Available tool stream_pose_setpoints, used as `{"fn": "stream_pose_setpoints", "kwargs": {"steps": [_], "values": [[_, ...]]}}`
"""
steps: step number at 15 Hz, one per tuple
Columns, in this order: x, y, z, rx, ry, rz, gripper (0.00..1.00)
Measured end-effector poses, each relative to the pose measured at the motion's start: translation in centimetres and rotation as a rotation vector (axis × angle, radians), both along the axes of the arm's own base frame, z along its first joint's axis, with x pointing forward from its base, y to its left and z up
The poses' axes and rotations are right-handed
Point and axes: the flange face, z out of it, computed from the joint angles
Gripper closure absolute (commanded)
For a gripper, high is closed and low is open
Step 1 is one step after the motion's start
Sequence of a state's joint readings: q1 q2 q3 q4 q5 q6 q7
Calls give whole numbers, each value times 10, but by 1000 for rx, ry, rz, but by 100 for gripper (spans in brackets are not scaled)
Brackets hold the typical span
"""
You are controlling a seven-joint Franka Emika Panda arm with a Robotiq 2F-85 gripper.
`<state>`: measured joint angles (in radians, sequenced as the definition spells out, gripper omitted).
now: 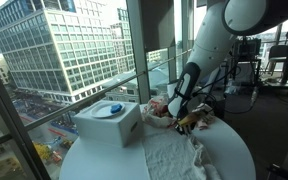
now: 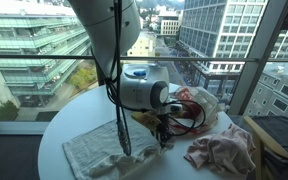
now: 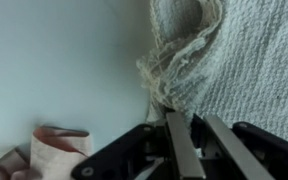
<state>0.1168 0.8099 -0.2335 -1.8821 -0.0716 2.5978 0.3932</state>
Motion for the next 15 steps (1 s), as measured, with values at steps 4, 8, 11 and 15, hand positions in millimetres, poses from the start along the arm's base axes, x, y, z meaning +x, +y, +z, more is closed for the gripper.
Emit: {"fn": "stream_pose_setpoints", "kwargs": {"steps": [4,8,11,15], "values": [[-2,1,1,-3,2,-3,91],[-1,23,14,3,-15,26,91],[-2,46,32,6,-38,59,91],[-4,77,49,0,-57,126,91]]}}
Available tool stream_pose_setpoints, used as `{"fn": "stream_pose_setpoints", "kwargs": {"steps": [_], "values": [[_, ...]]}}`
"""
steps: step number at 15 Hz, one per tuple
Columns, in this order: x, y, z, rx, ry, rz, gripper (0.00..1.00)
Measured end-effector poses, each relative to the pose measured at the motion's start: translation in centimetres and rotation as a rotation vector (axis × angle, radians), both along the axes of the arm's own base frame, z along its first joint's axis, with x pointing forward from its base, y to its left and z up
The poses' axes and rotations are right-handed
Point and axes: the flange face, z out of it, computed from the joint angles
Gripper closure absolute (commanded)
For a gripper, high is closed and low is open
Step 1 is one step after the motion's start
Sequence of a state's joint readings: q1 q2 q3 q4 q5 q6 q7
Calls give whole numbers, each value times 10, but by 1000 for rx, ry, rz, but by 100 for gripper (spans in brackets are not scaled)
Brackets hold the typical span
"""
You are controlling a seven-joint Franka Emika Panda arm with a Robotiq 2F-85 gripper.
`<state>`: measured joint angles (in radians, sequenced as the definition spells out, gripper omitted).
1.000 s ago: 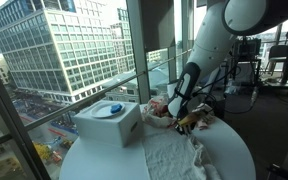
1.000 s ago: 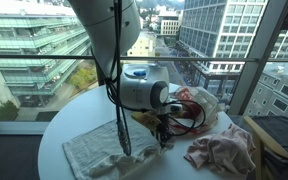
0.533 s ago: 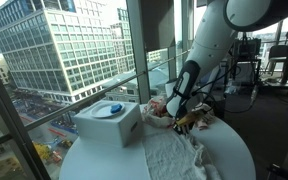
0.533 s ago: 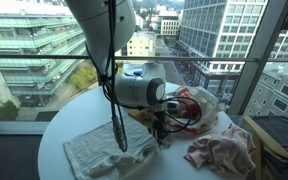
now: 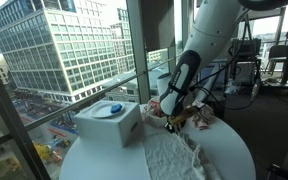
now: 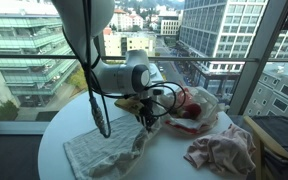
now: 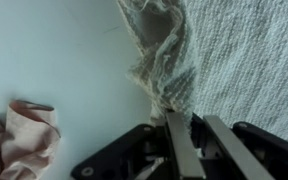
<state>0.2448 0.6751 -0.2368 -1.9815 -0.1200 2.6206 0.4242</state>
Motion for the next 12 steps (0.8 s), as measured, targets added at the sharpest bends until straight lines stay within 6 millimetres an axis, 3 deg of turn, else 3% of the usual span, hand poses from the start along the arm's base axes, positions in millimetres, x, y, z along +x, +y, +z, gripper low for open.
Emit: {"fn": "stream_pose_setpoints", "kwargs": {"steps": [5,10,11,12], "values": [[-2,28,-6,-32,3,56,92],[7,33,-19,-46,-1,52,91],[8,33,-22,-47,-1,51,65],[9,32,-25,-49,1,51,65]]}}
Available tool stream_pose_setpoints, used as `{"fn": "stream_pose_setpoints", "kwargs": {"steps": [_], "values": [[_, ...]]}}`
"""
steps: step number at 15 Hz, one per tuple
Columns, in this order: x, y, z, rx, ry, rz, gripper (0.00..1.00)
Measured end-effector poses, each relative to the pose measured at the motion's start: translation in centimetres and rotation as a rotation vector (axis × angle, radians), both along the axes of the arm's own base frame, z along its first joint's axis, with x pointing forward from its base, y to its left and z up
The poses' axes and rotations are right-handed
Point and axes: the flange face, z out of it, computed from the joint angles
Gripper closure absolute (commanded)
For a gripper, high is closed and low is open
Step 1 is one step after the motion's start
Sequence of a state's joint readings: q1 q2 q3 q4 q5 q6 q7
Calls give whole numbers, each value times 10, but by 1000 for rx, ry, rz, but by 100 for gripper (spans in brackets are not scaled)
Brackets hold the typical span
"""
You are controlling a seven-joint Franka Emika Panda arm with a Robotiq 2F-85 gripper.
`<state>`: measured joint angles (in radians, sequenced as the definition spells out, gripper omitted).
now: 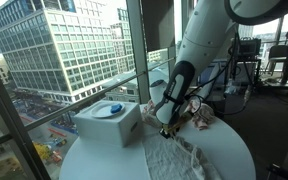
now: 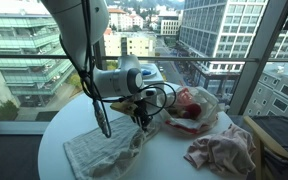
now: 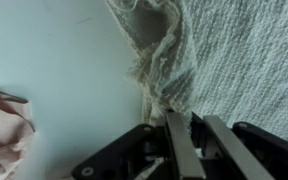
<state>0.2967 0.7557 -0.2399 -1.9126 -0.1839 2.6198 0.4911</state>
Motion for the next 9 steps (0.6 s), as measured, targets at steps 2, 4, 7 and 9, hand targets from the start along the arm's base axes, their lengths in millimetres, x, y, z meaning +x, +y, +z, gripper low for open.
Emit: {"fn": "stream_pose_setpoints", "kwargs": {"steps": [2,4,7,9], "values": [[1,-1,-6,0,6,-4,51],[0,-1,-10,6,11,-10,37],[-1,1,-8,22,16,-32,13],[-4,2,-3,44,23,-54,1]]}}
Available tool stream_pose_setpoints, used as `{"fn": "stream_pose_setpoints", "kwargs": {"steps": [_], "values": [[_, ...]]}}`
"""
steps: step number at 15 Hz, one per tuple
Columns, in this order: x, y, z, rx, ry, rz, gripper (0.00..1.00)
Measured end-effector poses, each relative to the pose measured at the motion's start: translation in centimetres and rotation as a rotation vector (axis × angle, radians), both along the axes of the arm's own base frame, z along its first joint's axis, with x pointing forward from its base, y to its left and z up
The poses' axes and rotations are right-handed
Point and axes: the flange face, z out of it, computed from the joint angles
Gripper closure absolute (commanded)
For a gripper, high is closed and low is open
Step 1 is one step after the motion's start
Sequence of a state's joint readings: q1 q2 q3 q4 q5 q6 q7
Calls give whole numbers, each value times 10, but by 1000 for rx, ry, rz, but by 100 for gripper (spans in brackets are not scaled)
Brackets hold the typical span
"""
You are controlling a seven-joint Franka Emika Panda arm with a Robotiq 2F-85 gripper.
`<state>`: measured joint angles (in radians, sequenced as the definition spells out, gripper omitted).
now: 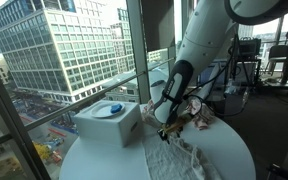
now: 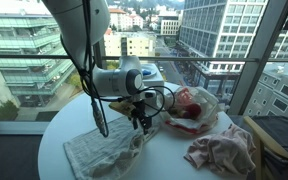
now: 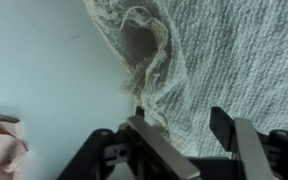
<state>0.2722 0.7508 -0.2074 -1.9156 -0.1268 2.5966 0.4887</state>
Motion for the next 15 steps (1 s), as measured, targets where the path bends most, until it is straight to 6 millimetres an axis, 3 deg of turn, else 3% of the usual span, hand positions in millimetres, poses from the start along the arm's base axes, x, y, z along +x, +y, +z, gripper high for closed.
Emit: {"fn": "stream_pose_setpoints", "kwargs": {"steps": [3,7,12,15], "values": [[-13,-5,13,20,7,-29,0],[-50,-21,21,33,54,-70,0],[-114,-30,4,46,146,-97,0],[-135,-30,-6,55,138,-92,0]]}}
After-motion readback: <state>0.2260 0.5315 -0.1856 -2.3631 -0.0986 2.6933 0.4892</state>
